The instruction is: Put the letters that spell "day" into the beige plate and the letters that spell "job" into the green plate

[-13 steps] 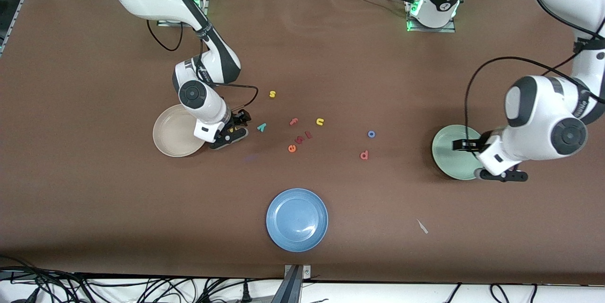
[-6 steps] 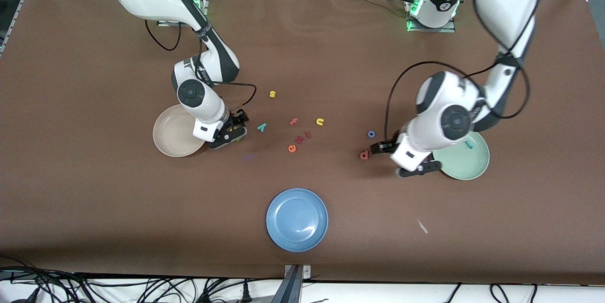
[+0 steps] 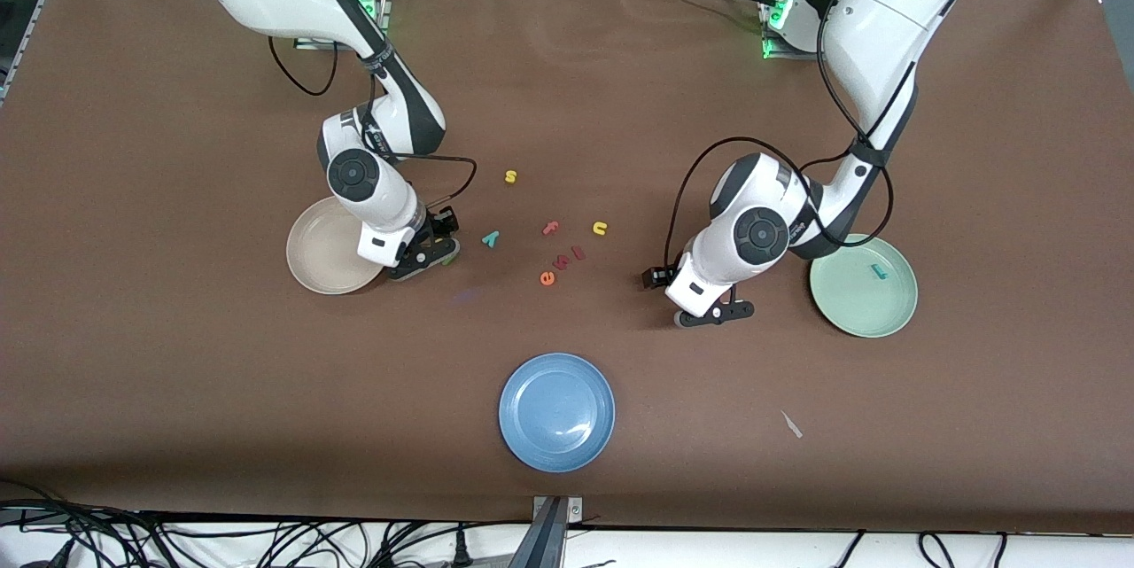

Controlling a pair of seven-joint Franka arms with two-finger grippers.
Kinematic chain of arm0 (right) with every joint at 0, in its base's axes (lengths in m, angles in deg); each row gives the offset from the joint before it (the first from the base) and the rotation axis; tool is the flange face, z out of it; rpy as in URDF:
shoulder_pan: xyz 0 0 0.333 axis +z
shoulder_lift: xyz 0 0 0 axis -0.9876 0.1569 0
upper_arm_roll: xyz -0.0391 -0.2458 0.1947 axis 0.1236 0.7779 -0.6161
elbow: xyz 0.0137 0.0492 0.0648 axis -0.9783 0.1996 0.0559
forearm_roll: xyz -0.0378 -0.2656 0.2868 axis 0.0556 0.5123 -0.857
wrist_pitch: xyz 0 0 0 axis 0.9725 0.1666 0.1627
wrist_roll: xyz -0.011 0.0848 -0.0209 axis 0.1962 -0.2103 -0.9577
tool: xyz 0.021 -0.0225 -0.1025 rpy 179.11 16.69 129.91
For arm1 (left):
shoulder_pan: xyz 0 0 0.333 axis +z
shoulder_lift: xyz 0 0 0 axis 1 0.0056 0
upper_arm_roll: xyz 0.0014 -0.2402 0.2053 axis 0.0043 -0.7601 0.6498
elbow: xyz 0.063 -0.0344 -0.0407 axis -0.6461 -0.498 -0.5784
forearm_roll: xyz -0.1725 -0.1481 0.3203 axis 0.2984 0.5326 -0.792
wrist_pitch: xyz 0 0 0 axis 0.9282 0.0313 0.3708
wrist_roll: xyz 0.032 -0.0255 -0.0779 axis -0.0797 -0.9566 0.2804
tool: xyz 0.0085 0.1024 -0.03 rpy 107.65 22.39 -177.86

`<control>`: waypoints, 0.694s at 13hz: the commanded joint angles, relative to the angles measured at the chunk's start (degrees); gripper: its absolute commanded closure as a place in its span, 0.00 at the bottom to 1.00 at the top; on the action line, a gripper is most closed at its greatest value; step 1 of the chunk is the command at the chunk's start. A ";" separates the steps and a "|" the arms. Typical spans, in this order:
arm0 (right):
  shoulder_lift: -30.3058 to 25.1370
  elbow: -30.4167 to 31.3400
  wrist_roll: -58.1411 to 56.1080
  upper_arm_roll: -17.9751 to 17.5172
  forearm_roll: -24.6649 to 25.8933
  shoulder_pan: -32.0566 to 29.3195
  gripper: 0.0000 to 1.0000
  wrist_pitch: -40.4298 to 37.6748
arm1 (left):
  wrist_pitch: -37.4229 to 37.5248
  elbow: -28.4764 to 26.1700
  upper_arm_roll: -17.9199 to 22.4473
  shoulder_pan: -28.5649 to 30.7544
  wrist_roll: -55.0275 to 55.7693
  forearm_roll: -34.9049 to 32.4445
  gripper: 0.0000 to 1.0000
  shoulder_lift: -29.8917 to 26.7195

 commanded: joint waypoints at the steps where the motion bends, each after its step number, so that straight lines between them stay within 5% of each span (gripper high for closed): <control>1: -1.27 1.94 -1.19 0.14 -0.13 -0.24 0.45 0.79 | 0.59 2.59 0.50 -0.36 -1.11 -3.95 0.16 1.43; 9: -1.27 1.41 -0.40 0.05 -0.21 -0.15 0.61 0.79 | 0.68 3.30 0.50 -0.27 -6.66 -5.37 0.23 3.28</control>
